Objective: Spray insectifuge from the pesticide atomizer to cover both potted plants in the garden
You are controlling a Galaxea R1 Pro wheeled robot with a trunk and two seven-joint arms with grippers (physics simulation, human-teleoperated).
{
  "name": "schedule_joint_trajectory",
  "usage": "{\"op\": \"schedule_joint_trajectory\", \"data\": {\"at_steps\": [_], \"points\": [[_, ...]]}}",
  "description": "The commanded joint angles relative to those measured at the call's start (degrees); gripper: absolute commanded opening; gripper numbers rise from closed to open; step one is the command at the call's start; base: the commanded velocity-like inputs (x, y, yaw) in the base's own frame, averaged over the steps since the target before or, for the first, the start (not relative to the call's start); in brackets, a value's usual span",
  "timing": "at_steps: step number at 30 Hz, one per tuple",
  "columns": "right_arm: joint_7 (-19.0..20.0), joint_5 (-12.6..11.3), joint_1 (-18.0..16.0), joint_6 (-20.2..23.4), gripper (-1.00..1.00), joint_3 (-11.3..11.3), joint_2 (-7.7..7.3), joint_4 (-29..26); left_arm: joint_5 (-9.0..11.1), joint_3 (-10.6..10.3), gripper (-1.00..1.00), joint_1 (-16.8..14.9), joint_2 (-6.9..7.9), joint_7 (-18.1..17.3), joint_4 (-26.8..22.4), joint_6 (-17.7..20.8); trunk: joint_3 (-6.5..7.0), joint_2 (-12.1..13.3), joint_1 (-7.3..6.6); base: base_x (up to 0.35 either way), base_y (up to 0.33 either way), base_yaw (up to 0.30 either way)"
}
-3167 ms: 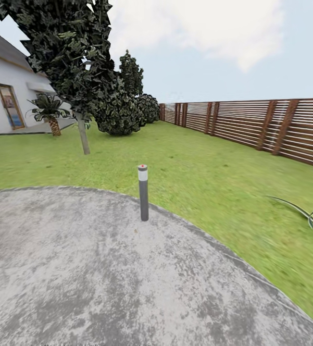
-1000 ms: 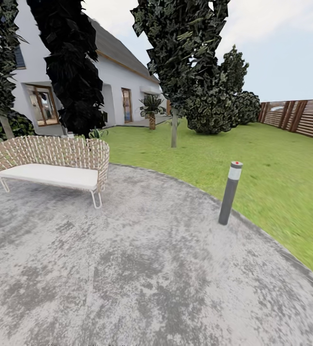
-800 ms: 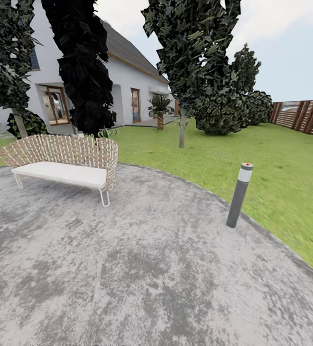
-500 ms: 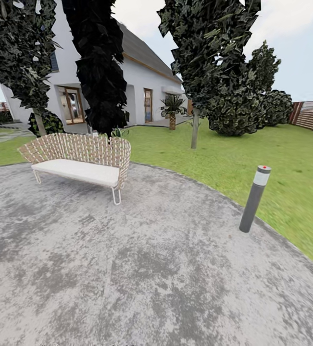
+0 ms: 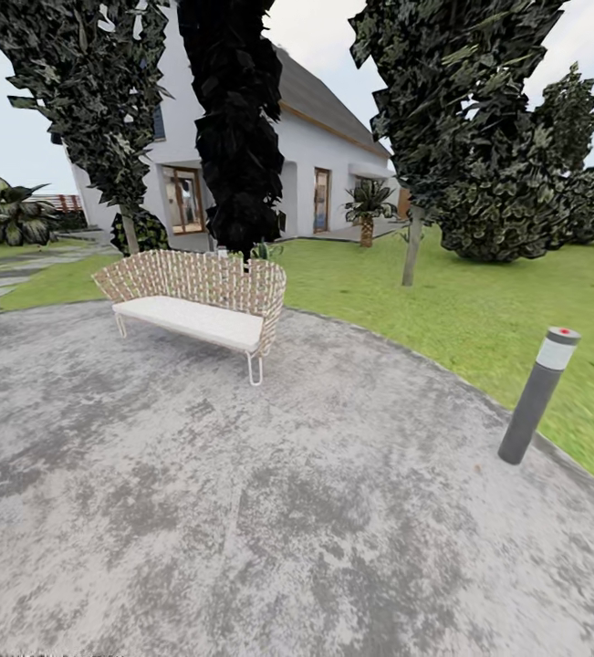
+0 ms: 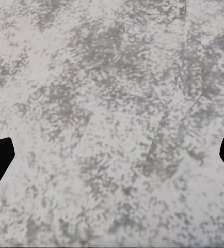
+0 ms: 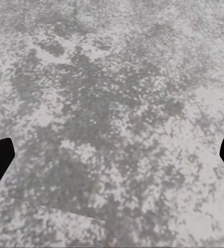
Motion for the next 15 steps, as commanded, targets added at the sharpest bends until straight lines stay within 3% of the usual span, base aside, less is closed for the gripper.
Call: {"op": "schedule_joint_trajectory", "data": {"at_steps": [1, 15], "points": [[0.0, 0.0, 0.0, -0.1, 1.0, 0.0, 0.0, 0.0, 0.0, 0.1, 1.0, -0.1, -0.02, 0.0, 0.1, -0.2, -0.05, 0.0, 0.0, 0.157, -0.21, 0.279], [0.1, 0.1, 0.0, -0.1, 1.0, 0.2, 0.07, 0.1, -0.1, 0.0, 1.0, -0.1, -0.02, 0.0, 0.1, -0.2, -0.45, 0.0, 0.0, 0.167, -0.226, 0.278]]}}
